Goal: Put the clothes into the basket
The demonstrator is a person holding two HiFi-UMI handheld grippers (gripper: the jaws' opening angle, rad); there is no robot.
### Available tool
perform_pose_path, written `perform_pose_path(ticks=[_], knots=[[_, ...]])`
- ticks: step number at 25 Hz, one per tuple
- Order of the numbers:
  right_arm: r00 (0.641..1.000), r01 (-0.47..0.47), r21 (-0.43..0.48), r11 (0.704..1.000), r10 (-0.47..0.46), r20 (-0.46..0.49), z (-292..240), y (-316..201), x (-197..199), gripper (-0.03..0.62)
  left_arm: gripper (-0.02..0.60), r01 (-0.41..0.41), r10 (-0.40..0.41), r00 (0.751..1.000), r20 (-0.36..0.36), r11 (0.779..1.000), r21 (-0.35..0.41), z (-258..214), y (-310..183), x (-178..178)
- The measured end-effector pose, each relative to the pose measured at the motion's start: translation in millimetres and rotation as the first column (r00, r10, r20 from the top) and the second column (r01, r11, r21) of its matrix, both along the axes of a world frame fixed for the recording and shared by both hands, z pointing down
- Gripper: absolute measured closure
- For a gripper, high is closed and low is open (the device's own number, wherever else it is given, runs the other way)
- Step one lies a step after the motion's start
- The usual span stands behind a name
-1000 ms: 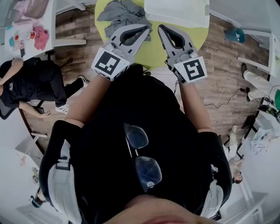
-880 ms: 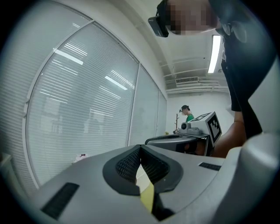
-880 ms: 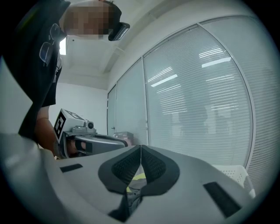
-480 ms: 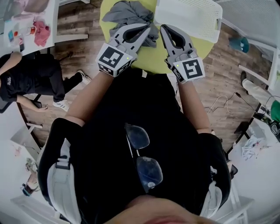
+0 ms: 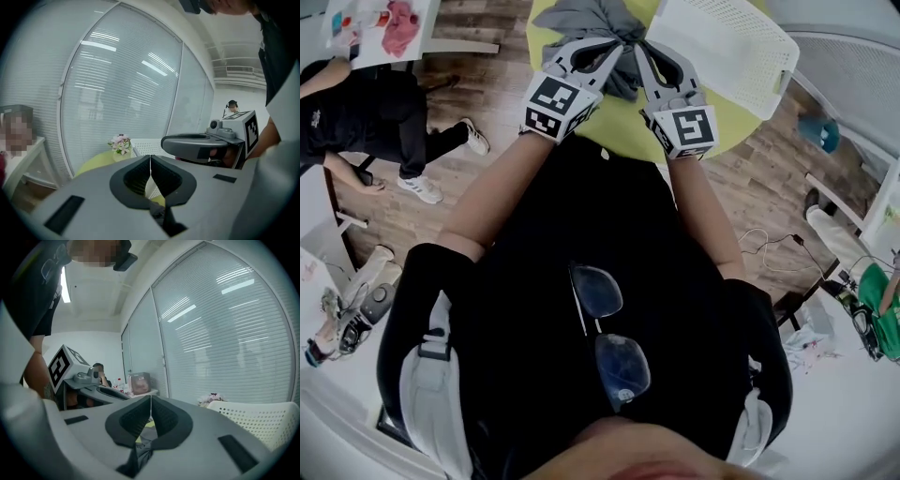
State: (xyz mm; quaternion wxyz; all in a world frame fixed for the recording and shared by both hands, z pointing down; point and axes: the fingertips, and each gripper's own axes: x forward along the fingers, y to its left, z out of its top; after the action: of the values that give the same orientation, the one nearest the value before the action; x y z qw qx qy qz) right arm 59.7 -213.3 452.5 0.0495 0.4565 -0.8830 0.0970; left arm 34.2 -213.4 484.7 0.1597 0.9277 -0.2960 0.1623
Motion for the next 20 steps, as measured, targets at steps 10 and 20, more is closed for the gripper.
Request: perform_pose_path(ticks=[10, 20], knots=[[0.999, 0.033, -0.029, 0.999, -0.034, -0.028, 32.6, -14.6, -9.8, 0.568, 0.518, 0.196, -0.144, 0.967, 0.21, 0.946, -0.257, 98.8, -16.7, -25.3], [1.0, -0.009, -0.05, 0.999, 0.009, -0.015, 38.2, -26.6, 7.0, 0.568, 0.307, 0.338, -0.216, 0.934, 0.284, 0.791, -0.51, 182.8, -33.7, -27.0]])
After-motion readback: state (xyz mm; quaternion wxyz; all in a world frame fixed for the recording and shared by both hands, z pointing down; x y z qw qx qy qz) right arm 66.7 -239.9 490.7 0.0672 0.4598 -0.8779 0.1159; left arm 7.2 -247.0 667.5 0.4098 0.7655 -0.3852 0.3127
